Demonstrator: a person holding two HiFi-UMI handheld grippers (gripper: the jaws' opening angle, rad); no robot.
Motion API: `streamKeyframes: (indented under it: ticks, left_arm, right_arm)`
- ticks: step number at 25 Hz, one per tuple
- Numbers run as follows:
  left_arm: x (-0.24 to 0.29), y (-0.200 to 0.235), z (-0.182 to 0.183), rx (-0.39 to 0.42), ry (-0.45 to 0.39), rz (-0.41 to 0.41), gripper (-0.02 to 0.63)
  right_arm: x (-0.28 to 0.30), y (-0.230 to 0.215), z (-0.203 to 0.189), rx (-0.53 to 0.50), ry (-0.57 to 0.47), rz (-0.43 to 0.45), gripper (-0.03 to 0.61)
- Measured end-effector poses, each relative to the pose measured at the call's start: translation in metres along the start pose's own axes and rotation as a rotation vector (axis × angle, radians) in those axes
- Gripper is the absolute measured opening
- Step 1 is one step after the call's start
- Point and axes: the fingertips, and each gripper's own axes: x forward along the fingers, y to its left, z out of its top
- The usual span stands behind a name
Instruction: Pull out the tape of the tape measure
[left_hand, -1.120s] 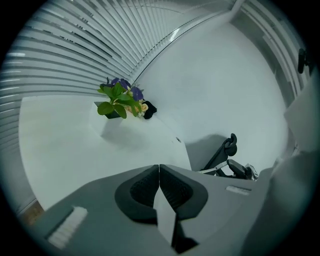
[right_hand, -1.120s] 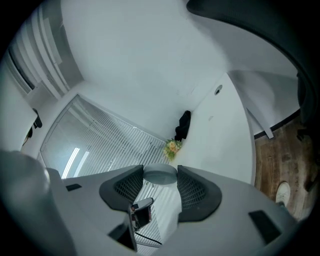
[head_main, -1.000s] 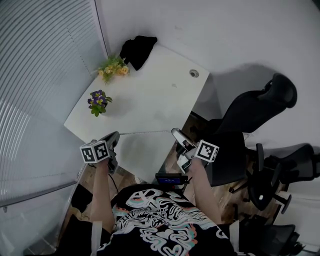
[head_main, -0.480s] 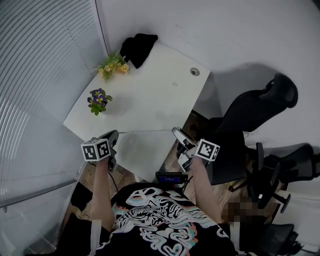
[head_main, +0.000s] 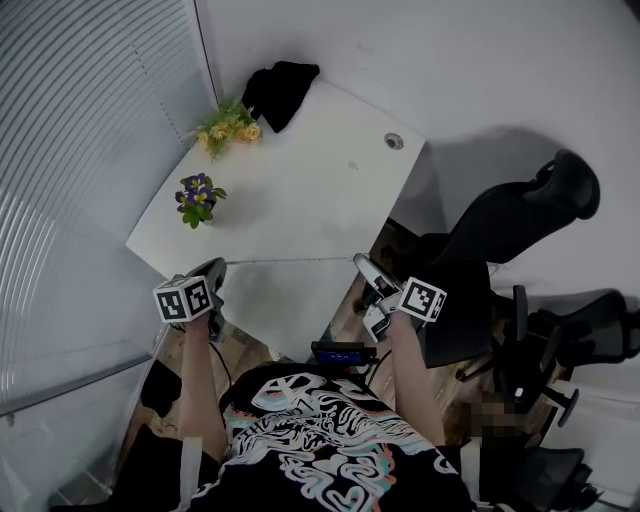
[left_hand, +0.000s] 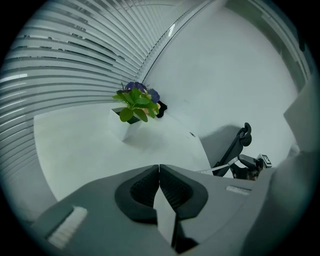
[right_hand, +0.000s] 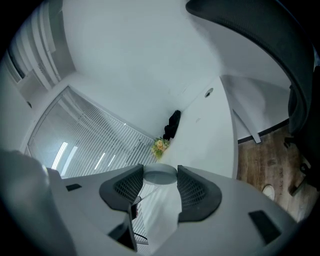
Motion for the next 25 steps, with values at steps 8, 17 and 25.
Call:
streamKeyframes:
  ticks: [8,17,25]
  left_arm:
    - [-0.001,0.013,0.000,0.016,0.009,0.049,0.005]
    - [-0.017,0.044,0.002,-0.026,-0.016,0.130,0.005]
    - [-0.019,0.057,0.001,-0.055,-0.017,0.170,0.005]
  right_arm:
    - [0.011,-0.011,-0.007,0.018,0.030,-0.027,0.216]
    - [0.013,-0.028,0.008,0.022,0.030,-0.068,0.216]
    - [0.027,-0.040,0.010,0.021,0.079,-0.082,0.216]
